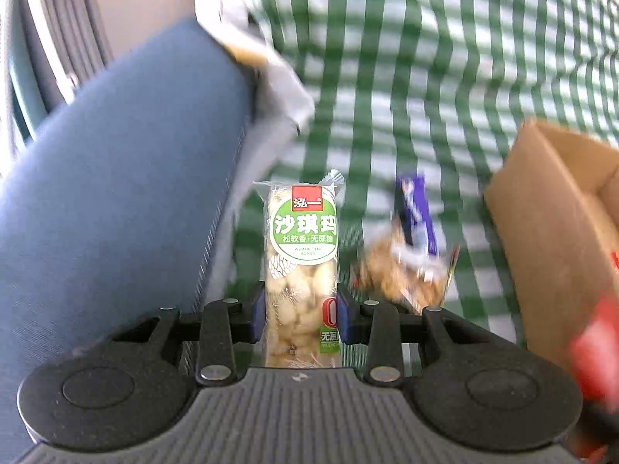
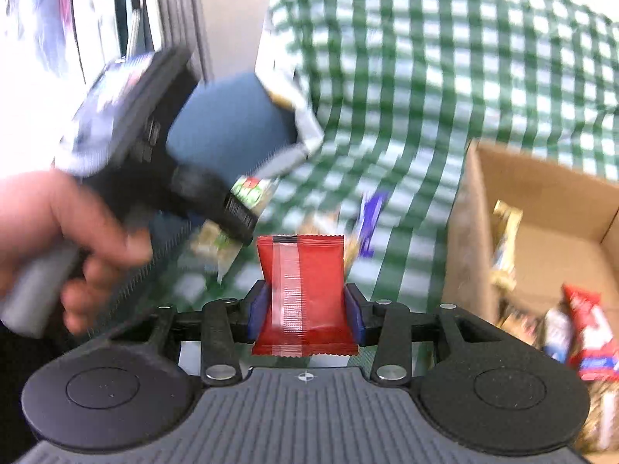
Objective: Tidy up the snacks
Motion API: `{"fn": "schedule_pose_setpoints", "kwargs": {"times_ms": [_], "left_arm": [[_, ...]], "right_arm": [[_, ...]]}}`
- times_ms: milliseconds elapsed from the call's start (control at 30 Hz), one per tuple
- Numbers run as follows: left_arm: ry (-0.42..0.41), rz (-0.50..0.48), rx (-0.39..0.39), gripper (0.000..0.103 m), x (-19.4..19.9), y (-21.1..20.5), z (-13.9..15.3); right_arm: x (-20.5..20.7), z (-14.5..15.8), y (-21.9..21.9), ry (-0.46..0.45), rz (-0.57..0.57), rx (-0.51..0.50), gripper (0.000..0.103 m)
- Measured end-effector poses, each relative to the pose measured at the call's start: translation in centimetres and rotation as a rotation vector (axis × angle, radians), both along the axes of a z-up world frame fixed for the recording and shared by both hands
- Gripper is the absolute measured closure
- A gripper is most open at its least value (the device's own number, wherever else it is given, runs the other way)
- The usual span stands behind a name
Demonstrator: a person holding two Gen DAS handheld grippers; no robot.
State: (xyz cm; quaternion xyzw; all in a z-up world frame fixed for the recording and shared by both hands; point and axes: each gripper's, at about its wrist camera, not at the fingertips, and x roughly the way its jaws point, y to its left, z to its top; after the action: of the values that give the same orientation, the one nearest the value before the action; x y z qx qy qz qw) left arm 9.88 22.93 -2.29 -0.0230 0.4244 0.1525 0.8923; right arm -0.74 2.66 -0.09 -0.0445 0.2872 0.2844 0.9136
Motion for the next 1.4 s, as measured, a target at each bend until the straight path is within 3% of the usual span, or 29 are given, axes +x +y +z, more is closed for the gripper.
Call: {"fn": "schedule_pose_setpoints", "kwargs": {"times_ms": [233, 333, 600, 1000, 1400], "left_arm": [[-0.149, -0.053, 0.129, 0.064, -1.0, -2.9, 2.5], [-0.176, -0.078, 0.167, 0.064, -0.9, -4.2, 2.9], [-0.198, -0.198, 0.273, 0.064, -0.3, -8.6, 2.8], [-0.231, -0.289, 0.304, 0.064, 0.4, -12.7, 2.3], [-0.282, -0.313, 0.259, 0.064, 0.7, -15.1, 2.8]], "right_arm": [[0.4, 4.9, -6.4, -0.137, -0.065, 0.046, 0.059], [0.8, 4.7, -9.8, -0.171, -0.125, 0.085, 0.059], [2.2, 2.0, -14.2, -0.129, -0.257, 0.149, 0.059], [3.7, 0.6, -16.1, -0.112, -0.341, 0.159, 0.059], [4.1, 0.5, -16.7, -0.118, -0.380, 0.165, 0.059]]}}
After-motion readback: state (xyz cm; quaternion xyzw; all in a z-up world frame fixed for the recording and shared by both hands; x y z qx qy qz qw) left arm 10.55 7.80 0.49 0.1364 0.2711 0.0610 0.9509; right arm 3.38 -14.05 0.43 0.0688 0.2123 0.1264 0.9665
